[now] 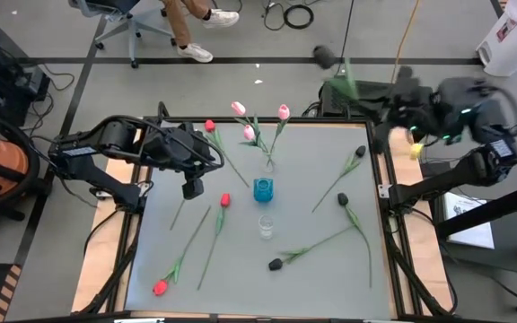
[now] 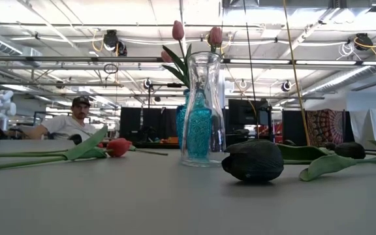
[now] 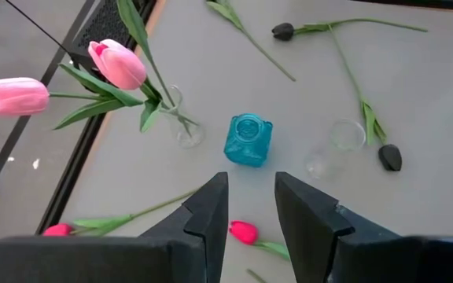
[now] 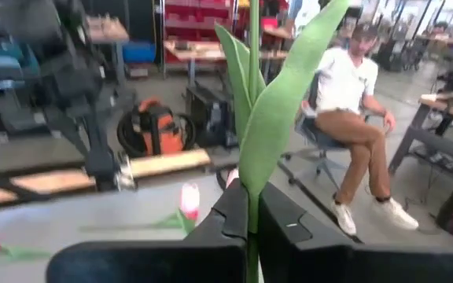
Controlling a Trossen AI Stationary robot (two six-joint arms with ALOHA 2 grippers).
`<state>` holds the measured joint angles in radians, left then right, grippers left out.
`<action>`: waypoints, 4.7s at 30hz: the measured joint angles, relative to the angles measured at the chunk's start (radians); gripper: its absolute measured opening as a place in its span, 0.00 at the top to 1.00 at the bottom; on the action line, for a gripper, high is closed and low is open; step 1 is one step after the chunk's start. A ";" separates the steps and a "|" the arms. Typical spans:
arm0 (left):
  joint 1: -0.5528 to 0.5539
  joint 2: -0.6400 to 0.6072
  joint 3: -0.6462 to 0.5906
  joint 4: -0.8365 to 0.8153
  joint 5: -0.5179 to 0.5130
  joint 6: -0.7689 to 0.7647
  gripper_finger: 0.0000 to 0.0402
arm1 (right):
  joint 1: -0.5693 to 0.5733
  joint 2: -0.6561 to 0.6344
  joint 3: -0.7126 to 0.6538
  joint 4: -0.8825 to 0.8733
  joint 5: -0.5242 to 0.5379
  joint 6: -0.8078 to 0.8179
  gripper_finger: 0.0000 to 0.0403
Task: Sort flowers into vase by color
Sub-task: Put the bottom left black tulip into the blue vase
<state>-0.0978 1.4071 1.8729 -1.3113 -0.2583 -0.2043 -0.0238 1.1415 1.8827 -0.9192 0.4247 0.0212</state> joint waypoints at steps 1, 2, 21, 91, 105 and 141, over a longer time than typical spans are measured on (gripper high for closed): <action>0.000 0.000 0.000 0.000 -0.005 0.000 0.72 | -0.003 -0.010 -0.042 0.024 -0.002 0.000 1.00; 0.000 0.000 0.000 0.000 -0.007 0.000 0.72 | -0.003 -0.025 -0.088 0.061 -0.003 0.000 1.00; 0.000 0.000 0.000 0.001 -0.050 -0.001 0.72 | -0.003 -0.302 -1.011 0.954 -0.096 0.075 1.00; 0.000 0.001 0.000 0.051 -0.087 0.003 0.72 | -0.014 0.439 -0.957 1.966 -0.275 -0.159 0.99; 0.000 0.001 0.000 0.050 -0.087 0.003 0.72 | -0.015 0.524 -0.957 2.025 -0.303 -0.163 1.00; 0.000 0.001 0.000 0.057 -0.087 0.002 0.72 | -0.016 0.543 -0.958 1.901 -0.297 -0.163 0.99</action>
<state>-0.0975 1.4078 1.8727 -1.2545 -0.3454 -0.2020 -0.0399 1.6840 0.9249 0.9816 0.1272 -0.1418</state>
